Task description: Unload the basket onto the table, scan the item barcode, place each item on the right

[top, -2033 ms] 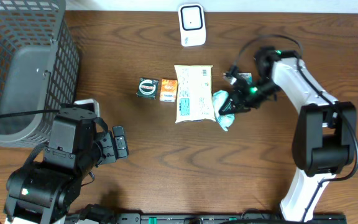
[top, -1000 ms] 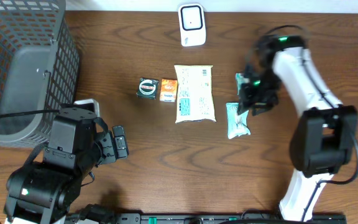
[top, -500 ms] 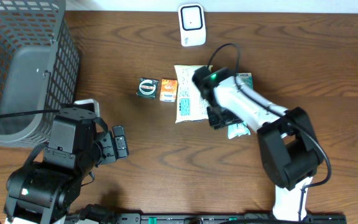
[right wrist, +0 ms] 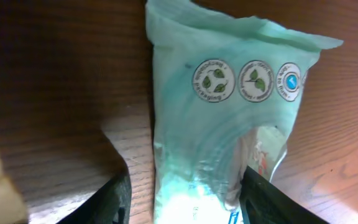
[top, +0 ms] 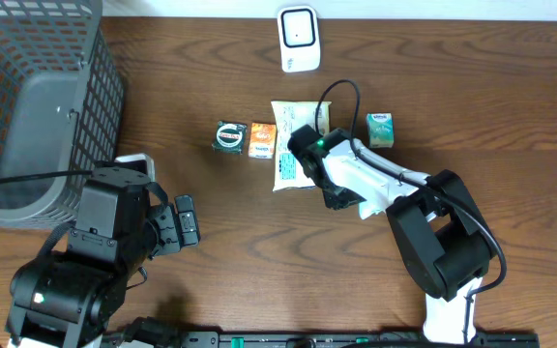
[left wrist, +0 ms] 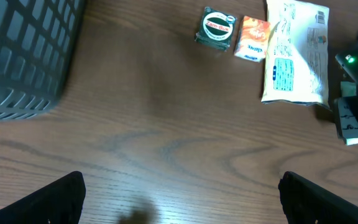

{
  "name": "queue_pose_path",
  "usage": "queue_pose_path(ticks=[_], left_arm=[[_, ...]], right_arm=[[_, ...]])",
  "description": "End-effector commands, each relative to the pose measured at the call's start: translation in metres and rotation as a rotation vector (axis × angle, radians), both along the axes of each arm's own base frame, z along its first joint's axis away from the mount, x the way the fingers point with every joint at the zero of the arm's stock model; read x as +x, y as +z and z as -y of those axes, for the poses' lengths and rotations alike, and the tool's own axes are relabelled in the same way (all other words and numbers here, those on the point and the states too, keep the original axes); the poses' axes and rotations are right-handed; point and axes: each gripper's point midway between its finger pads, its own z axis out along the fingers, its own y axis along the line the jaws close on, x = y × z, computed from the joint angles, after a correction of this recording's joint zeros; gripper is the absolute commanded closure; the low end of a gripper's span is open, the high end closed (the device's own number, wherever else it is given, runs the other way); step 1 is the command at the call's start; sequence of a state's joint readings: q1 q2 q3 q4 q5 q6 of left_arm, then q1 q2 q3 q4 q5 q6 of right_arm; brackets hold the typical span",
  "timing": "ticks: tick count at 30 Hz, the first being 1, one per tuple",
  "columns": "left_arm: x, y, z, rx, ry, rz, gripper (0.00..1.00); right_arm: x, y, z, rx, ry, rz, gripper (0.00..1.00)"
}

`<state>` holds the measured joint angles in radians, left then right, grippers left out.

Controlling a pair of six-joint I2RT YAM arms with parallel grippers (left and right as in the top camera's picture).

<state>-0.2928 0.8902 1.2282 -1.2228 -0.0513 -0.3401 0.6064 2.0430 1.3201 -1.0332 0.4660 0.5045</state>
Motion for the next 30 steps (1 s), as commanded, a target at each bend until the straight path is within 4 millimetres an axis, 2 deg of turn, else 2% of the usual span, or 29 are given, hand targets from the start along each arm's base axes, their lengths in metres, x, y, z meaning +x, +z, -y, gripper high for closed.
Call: queue_pose_path(ticks=[1,15,26,28,30], left_arm=[[0.0,0.0,-0.001,0.001,0.0,0.003,0.02],[0.0,0.0,-0.001,0.001,0.0,0.003,0.02],[0.0,0.0,-0.001,0.001,0.0,0.003,0.02],[0.0,0.0,-0.001,0.001,0.0,0.003,0.02],[0.0,0.0,-0.001,0.001,0.0,0.003,0.02]], right_arm=[[-0.001,-0.001,0.01,-0.013,-0.034,0.012,0.52],[0.002,-0.001,0.012,-0.032,-0.002,0.019,0.53],[-0.005,-0.023,0.018,-0.027,0.021,0.023,0.53],[-0.005,-0.026,0.022,-0.026,0.022,0.018,0.58],[-0.005,-0.026,0.025,-0.025,0.011,0.016,0.7]])
